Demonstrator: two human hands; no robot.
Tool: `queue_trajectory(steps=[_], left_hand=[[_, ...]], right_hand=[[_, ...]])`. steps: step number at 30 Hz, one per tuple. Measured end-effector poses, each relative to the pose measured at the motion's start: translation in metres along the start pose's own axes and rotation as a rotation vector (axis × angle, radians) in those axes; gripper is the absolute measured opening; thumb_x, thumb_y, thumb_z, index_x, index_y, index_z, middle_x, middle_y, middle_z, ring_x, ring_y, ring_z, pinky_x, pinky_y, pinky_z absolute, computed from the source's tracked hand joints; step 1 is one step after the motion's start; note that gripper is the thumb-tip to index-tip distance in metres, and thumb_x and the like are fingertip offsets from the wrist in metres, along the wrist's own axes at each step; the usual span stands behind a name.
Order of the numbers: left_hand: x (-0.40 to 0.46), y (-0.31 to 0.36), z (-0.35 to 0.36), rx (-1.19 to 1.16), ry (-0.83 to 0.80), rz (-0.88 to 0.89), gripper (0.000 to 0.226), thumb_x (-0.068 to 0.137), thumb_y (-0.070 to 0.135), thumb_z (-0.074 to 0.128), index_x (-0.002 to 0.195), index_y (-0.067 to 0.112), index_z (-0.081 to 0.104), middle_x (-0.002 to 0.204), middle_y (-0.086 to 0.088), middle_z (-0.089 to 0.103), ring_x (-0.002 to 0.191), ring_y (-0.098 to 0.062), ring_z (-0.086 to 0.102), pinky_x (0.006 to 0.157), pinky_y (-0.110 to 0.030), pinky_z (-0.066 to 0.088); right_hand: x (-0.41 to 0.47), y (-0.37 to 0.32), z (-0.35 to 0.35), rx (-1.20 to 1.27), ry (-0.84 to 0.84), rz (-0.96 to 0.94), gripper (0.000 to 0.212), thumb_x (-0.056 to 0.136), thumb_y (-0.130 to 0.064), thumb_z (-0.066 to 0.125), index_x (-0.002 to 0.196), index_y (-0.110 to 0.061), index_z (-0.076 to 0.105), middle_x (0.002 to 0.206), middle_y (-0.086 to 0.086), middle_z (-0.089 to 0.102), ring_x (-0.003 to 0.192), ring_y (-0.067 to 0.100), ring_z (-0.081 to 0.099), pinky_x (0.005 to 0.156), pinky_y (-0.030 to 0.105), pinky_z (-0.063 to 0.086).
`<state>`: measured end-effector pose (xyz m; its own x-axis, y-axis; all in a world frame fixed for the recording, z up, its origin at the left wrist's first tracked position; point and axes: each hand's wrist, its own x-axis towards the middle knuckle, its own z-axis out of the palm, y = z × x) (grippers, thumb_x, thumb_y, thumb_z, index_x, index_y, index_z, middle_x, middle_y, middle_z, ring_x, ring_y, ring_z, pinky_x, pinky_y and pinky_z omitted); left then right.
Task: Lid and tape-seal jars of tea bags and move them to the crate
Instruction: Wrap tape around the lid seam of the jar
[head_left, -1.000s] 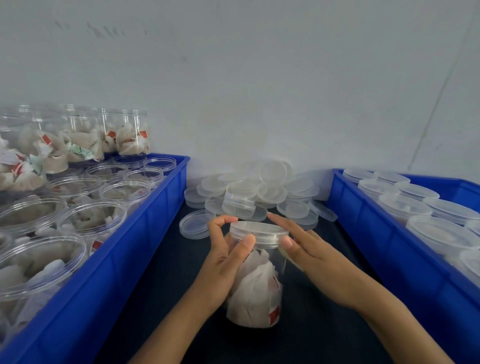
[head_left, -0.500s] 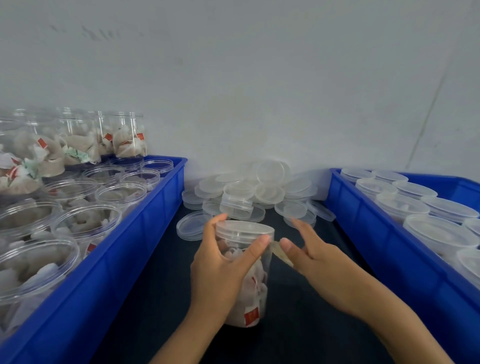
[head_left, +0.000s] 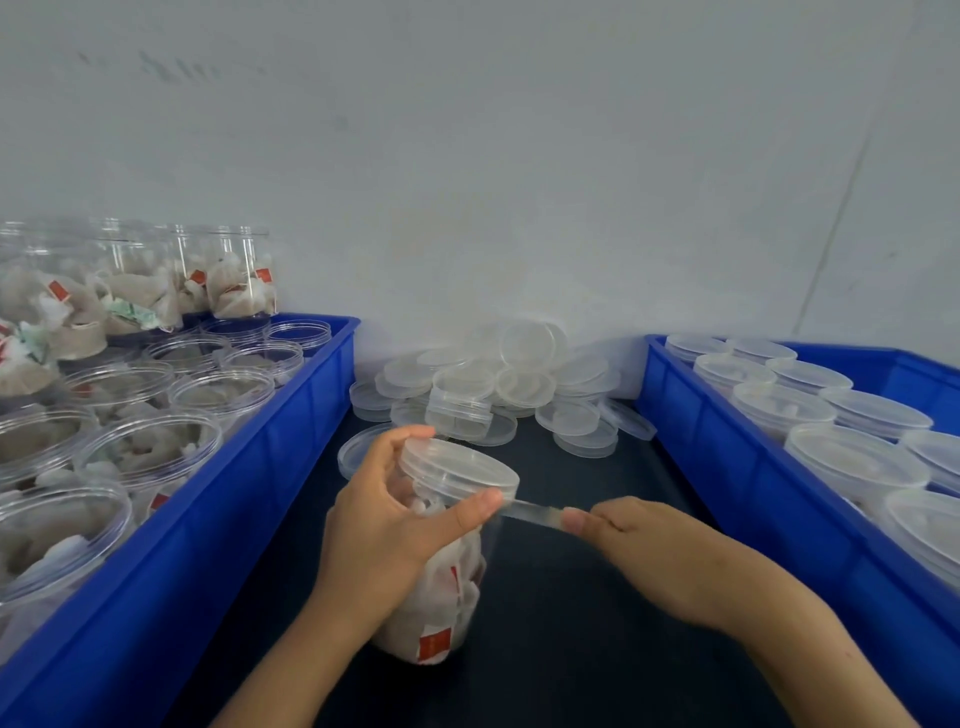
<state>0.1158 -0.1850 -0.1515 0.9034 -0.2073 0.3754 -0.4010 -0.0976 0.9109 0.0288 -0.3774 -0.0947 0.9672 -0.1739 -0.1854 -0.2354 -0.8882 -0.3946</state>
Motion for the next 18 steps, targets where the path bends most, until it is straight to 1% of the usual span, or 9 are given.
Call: queue_trajectory(steps=[2,4,6,8,10,12,15,17,18], left_hand=[[-0.001,0.001,0.001,-0.096,-0.058,-0.022,0.081,0.042,0.065,0.085,0.113,0.036,0.059,0.102,0.018,0.071,0.093,-0.002,0.069,0.078,-0.024,0.054],[-0.001,0.002,0.003,-0.187,-0.103,-0.043,0.075,0.050,0.053,0.087,0.115,0.028,0.060,0.100,0.013,0.073,0.092,-0.006,0.071,0.072,-0.018,0.055],[-0.001,0.003,0.004,-0.258,-0.134,-0.059,0.072,0.052,0.048,0.084,0.115,0.025,0.061,0.100,0.011,0.074,0.091,-0.007,0.071,0.070,-0.013,0.053],[-0.001,0.003,0.006,-0.312,-0.160,-0.084,0.073,0.053,0.051,0.087,0.116,0.024,0.060,0.100,0.009,0.074,0.091,-0.009,0.071,0.070,-0.015,0.054],[-0.001,0.002,0.006,-0.348,-0.180,-0.120,0.082,0.046,0.051,0.081,0.120,0.024,0.055,0.100,0.009,0.074,0.091,-0.011,0.072,0.069,-0.018,0.056],[0.001,-0.001,0.006,-0.398,-0.197,-0.157,0.093,0.041,0.049,0.084,0.123,0.024,0.049,0.098,0.008,0.074,0.089,-0.014,0.073,0.067,-0.020,0.056],[0.002,-0.004,0.007,-0.479,-0.222,-0.222,0.114,0.026,0.062,0.090,0.123,0.023,0.045,0.095,0.005,0.075,0.085,-0.015,0.073,0.064,-0.020,0.056],[0.003,-0.007,0.007,-0.526,-0.254,-0.256,0.114,0.028,0.067,0.088,0.121,0.020,0.044,0.095,0.002,0.075,0.084,-0.017,0.073,0.065,-0.022,0.056],[0.003,-0.009,0.007,-0.540,-0.276,-0.262,0.112,0.030,0.066,0.088,0.120,0.018,0.044,0.095,0.001,0.075,0.084,-0.017,0.073,0.066,-0.023,0.056]], right_hand=[[0.002,-0.001,0.004,-0.009,0.054,-0.021,0.049,0.098,-0.058,0.023,0.087,-0.020,0.051,0.083,-0.004,0.052,0.072,0.011,0.047,0.070,0.027,0.042],[0.003,-0.002,0.006,-0.113,0.143,-0.083,0.056,0.096,-0.058,0.013,0.099,-0.019,0.053,0.089,-0.003,0.053,0.078,0.013,0.049,0.074,0.031,0.043],[0.004,-0.004,0.008,-0.150,0.202,-0.127,0.055,0.095,-0.058,0.010,0.094,-0.020,0.049,0.088,-0.002,0.053,0.078,0.014,0.048,0.074,0.033,0.043],[0.004,-0.006,0.010,-0.131,0.222,-0.144,0.050,0.096,-0.059,0.015,0.089,-0.020,0.046,0.085,-0.002,0.052,0.077,0.015,0.050,0.074,0.034,0.046],[0.004,-0.006,0.012,-0.179,0.231,-0.178,0.045,0.099,-0.054,0.015,0.097,-0.021,0.046,0.087,-0.004,0.049,0.080,0.015,0.051,0.077,0.036,0.050],[0.006,-0.004,0.014,-0.174,0.238,-0.194,0.037,0.099,-0.053,0.015,0.092,-0.025,0.038,0.088,-0.005,0.048,0.078,0.012,0.049,0.076,0.036,0.051],[0.008,-0.005,0.017,-0.079,0.248,-0.200,0.046,0.087,-0.063,0.011,0.088,-0.025,0.036,0.075,-0.006,0.048,0.063,0.007,0.044,0.057,0.023,0.039],[0.009,-0.006,0.021,0.030,0.272,-0.219,0.050,0.082,-0.066,0.011,0.102,-0.029,0.037,0.068,-0.004,0.048,0.057,0.008,0.045,0.052,0.023,0.035],[0.011,-0.005,0.023,0.050,0.283,-0.232,0.050,0.085,-0.065,0.013,0.116,-0.032,0.035,0.067,-0.004,0.049,0.057,0.007,0.047,0.053,0.022,0.036]])
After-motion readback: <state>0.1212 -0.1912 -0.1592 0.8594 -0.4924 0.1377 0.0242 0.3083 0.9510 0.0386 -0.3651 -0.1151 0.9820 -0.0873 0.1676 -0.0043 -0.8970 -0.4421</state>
